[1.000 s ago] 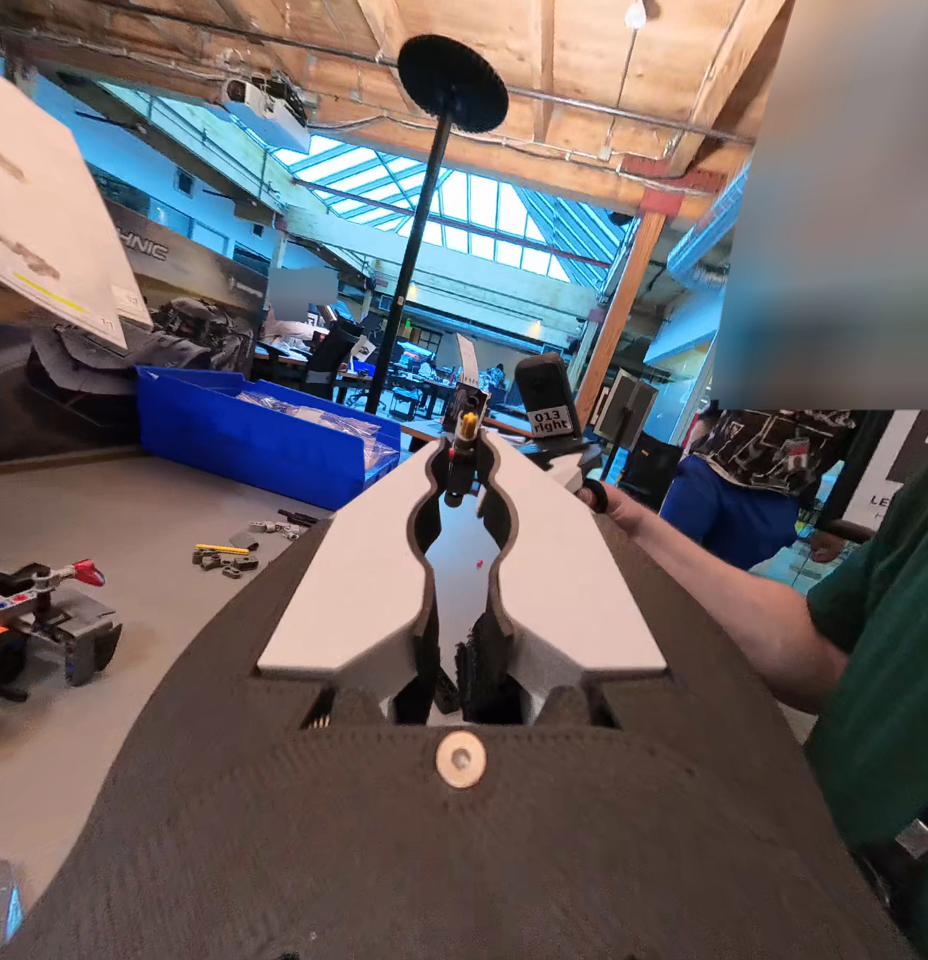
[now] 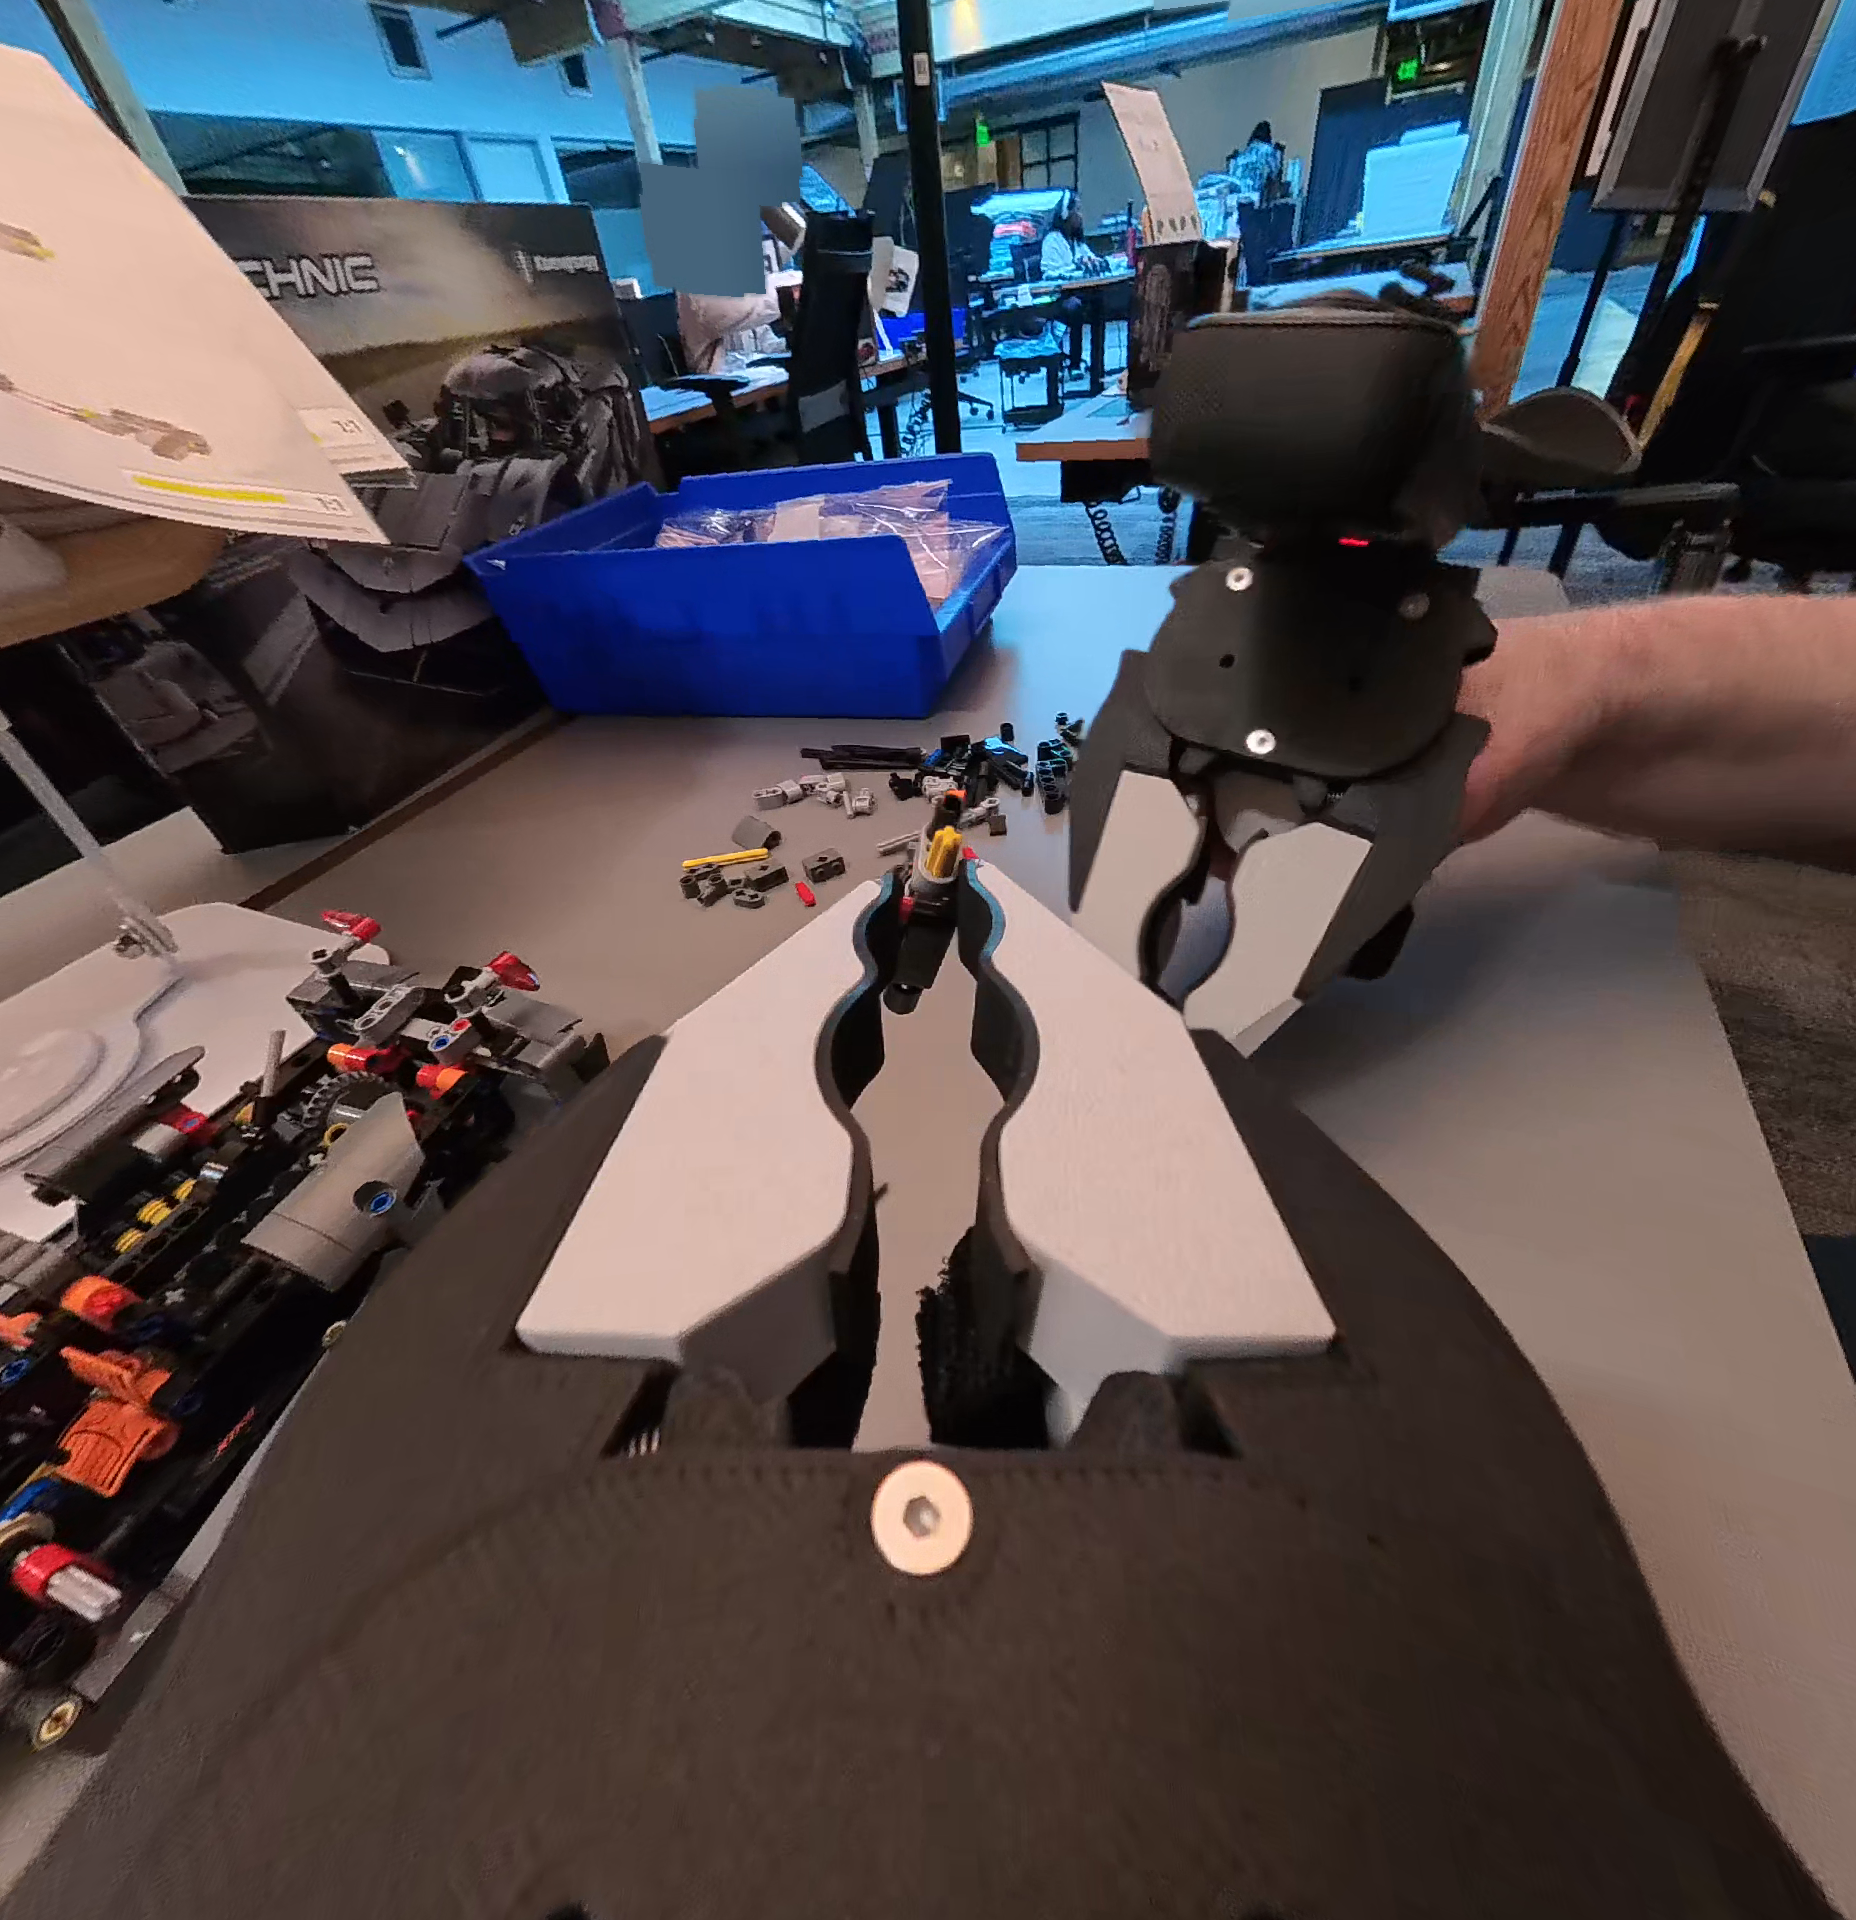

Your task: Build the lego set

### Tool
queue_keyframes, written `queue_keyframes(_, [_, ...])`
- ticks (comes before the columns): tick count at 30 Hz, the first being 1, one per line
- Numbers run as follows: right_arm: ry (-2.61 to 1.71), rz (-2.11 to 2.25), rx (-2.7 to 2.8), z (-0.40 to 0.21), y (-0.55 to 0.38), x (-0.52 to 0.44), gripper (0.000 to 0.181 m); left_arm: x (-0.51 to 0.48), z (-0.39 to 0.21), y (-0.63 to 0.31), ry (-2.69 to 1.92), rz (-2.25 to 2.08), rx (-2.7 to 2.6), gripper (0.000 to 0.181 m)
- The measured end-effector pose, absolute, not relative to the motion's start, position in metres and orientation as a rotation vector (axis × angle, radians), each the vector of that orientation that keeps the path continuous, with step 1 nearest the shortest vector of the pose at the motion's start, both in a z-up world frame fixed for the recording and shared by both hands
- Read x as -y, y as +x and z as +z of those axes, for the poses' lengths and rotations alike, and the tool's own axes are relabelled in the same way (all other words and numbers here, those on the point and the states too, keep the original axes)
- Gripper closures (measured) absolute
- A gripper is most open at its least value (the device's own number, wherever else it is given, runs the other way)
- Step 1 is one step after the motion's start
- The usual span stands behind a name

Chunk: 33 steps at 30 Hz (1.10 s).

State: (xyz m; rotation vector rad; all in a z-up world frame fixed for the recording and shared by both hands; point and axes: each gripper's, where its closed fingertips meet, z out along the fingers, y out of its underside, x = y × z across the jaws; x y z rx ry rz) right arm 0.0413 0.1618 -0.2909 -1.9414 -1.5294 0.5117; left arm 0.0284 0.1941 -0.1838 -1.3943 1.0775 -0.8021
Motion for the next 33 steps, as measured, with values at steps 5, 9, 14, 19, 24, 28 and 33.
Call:
queue_keyframes(5, [-2.048, 0.448, 1.453, -0.290, 0.053, -0.156, 0.181, -0.195, -0.181, 0.028, -1.402, -0.810, -1.056, 0.173])
queue_keyframes(9, [-2.089, 0.493, 1.383, -0.285, 0.058, -0.139, 0.173, -0.194, -0.181, 0.025, -1.405, -0.795, -1.047, 0.173])
queue_keyframes(14, [-2.054, 0.469, 1.340, -0.275, 0.071, -0.130, 0.169, -0.195, -0.179, 0.017, -1.416, -0.800, -1.026, 0.173])
queue_keyframes(19, [-2.048, 0.412, 1.329, -0.272, 0.066, -0.131, 0.165, -0.196, -0.179, 0.018, -1.417, -0.799, -1.020, 0.173])
queue_keyframes(24, [-2.097, 0.326, 1.322, -0.293, 0.054, -0.140, 0.168, -0.196, -0.179, 0.018, -1.416, -0.794, -1.016, 0.173])
queue_keyframes(28, [-2.083, 0.328, 1.329, -0.290, 0.053, -0.143, 0.176, -0.198, -0.178, 0.017, -1.419, -0.797, -0.999, 0.173])
queue_keyframes(33, [-2.012, 0.084, 1.494, -0.266, 0.078, -0.145, 0.176, -0.199, -0.176, 0.016, -1.421, -0.792, -0.982, 0.173])
